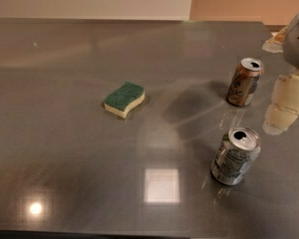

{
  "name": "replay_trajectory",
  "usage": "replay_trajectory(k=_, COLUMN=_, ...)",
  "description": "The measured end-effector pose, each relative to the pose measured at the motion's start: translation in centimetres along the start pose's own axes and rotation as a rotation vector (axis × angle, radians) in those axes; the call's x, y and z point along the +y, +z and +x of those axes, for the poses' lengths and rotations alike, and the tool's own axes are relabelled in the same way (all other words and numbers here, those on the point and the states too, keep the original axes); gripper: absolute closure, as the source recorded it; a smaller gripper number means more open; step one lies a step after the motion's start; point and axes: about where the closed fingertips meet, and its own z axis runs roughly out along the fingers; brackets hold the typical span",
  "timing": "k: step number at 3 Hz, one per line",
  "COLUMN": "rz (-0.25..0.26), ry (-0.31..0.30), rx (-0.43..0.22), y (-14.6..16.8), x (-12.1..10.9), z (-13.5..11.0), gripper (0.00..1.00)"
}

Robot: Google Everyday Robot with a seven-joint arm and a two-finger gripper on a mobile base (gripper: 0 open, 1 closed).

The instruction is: Move sponge near orange can

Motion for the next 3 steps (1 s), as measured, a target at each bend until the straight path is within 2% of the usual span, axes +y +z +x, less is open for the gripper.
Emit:
replay_trajectory(k=2, rz=0.005, ry=-0.021, rx=0.007, y=-0.1, x=-0.6, z=-0.7, gripper=0.0)
replay_trajectory(k=3, rz=0.0, ry=-0.09, rx=0.002, y=-0.1, x=-2.3, z=-3.1, gripper=0.0)
